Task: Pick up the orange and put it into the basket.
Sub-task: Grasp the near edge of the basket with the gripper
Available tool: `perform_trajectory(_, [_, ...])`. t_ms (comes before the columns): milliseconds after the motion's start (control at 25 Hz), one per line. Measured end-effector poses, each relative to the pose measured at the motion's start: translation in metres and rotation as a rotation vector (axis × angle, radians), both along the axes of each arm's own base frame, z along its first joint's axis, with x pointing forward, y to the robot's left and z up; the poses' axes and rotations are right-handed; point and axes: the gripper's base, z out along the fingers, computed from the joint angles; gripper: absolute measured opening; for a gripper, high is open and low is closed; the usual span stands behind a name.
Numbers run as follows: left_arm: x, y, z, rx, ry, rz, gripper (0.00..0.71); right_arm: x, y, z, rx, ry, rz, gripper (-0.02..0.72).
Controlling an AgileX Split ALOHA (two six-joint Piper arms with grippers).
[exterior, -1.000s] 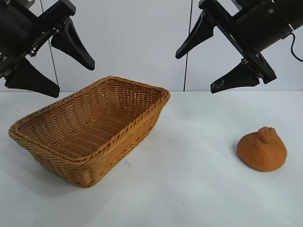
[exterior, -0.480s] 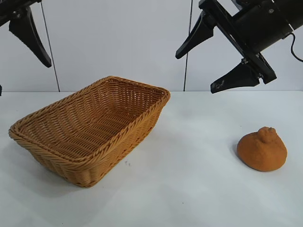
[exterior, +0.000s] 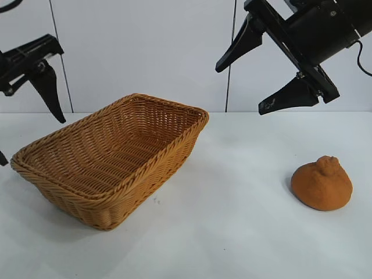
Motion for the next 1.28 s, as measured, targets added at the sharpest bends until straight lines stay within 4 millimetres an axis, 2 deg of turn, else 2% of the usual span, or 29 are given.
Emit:
perform_trajectory(280, [0.015,0.004,-0.034,0.012,0.081,0.073,0.549,0.000,0.000,0.000,0.001,0.002,0.002,0.610])
perform_trajectory(680, [0.032,0.000,-0.085,0.025,0.127,0.108,0.549,0.000,0.000,0.000,0.001,0.003,0.003,0.610])
perform_trajectory(920, [0.034,-0.001,-0.094,0.030,0.141,0.112,0.545,0.000,0.000,0.000,0.001,0.003,0.003,0.610])
perform_trajectory(960, [0.034,-0.001,-0.094,0.030,0.139,0.113,0.529,0.000,0.000,0.000,0.001,0.002,0.002,0.610])
perform_trajectory(1040, [0.034,-0.001,-0.095,0.030,0.140,0.113,0.431,0.000,0.000,0.000,0.001,0.002,0.002,0.610])
perform_trajectory(1080, [0.034,-0.001,-0.095,0.029,0.141,0.113,0.370,0.000,0.000,0.000,0.001,0.002,0.002,0.610])
perform_trajectory(1200, [0.032,-0.001,-0.095,0.016,0.172,0.131,0.120,0.000,0.000,0.000,0.001,0.002,0.002,0.610])
perform_trajectory(1240, [0.032,-0.002,-0.092,-0.003,0.172,0.149,0.089,0.000,0.000,0.000,0.001,0.002,0.002,0.610])
perform_trajectory(1280, [0.031,-0.002,-0.089,-0.010,0.170,0.153,0.088,0.000,0.000,0.000,0.001,0.002,0.002,0.610])
